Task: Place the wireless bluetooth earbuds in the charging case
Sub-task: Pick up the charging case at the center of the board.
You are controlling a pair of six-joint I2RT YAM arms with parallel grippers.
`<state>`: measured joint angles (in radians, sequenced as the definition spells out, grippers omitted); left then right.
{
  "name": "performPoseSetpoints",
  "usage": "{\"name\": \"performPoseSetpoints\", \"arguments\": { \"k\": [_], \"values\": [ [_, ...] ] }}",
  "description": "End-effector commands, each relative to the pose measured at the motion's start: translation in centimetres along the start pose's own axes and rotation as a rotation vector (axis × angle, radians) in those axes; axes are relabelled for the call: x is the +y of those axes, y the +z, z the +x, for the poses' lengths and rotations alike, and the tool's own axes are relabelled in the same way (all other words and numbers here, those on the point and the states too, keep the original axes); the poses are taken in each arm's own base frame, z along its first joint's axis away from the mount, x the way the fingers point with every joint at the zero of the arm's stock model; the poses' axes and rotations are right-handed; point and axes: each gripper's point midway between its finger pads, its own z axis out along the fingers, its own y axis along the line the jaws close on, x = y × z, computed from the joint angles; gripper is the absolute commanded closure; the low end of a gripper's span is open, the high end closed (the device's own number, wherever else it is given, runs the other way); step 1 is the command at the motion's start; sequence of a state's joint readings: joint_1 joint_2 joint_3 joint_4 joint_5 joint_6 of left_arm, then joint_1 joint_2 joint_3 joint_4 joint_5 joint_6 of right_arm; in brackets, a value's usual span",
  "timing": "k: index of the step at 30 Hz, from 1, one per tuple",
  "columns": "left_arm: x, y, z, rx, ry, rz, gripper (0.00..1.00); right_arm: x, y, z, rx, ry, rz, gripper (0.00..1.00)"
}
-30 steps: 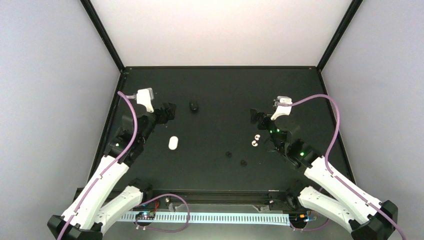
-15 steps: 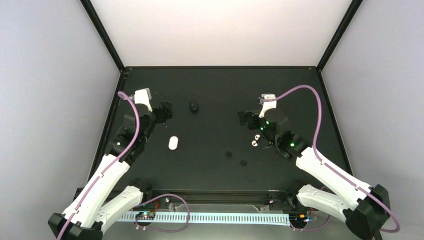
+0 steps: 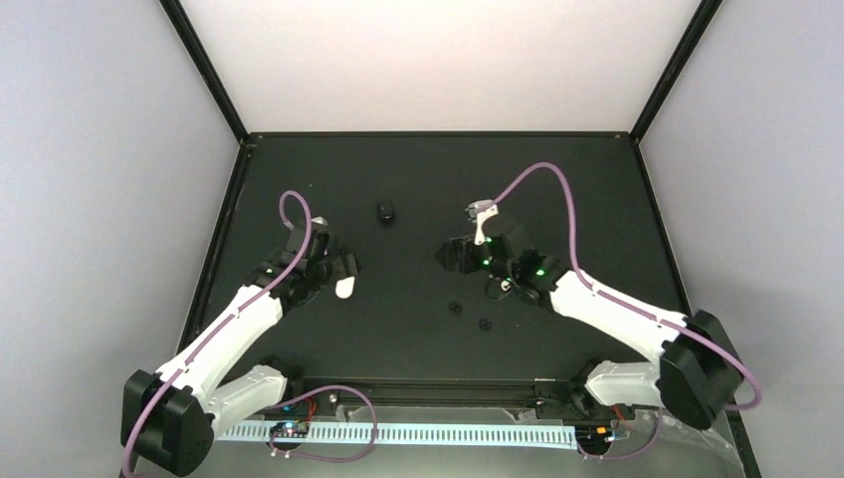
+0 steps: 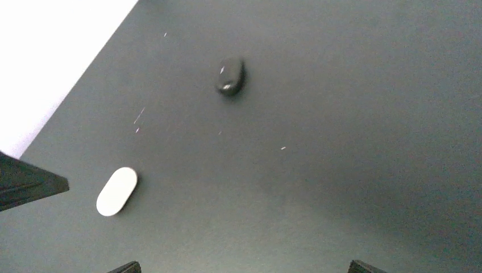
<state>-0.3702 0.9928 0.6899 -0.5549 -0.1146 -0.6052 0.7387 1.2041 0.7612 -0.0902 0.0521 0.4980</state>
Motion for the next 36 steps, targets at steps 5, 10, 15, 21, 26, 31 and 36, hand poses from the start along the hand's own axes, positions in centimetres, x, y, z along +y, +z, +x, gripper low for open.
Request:
{"name": "performPoseSetpoints", "arguments": {
  "k": [5, 10, 15, 21, 26, 31, 36],
  "values": [
    [2.0, 1.4, 1.0, 0.041, -0.072, -0.077, 0.04, 4.4, 2.5, 1.8, 0.096, -0.028, -0.104, 0.05],
    [2.8, 3.8, 2.0, 0.128, -0.084, -0.145, 0.06, 4.1, 1.7, 1.8, 0.087, -0.026, -0.102, 0.05],
    [3.2, 6.4, 2.9, 0.219, -0.116, -0.181, 0.14, 3.8, -0.1, 1.4, 0.069, -0.040, -0.096, 0.05],
    [2.7, 7.9, 3.9, 0.258, -0.151, -0.154, 0.22, 3.9, -2.1, 0.5, 0.037, -0.054, -0.103, 0.05],
    [2.3, 8.7, 4.9, 0.291, -0.144, -0.143, 0.27, 3.9, -2.9, 0.1, 0.020, -0.057, -0.106, 0.05],
    [1.5, 8.9, 5.4, 0.298, -0.132, -0.127, 0.30, 3.7, -2.9, 0.3, 0.019, -0.052, -0.101, 0.05],
    [-0.5, 9.1, 6.0, 0.308, -0.095, -0.087, 0.32, 3.3, -2.9, 0.7, 0.025, -0.045, -0.092, 0.05]
  ]
}}
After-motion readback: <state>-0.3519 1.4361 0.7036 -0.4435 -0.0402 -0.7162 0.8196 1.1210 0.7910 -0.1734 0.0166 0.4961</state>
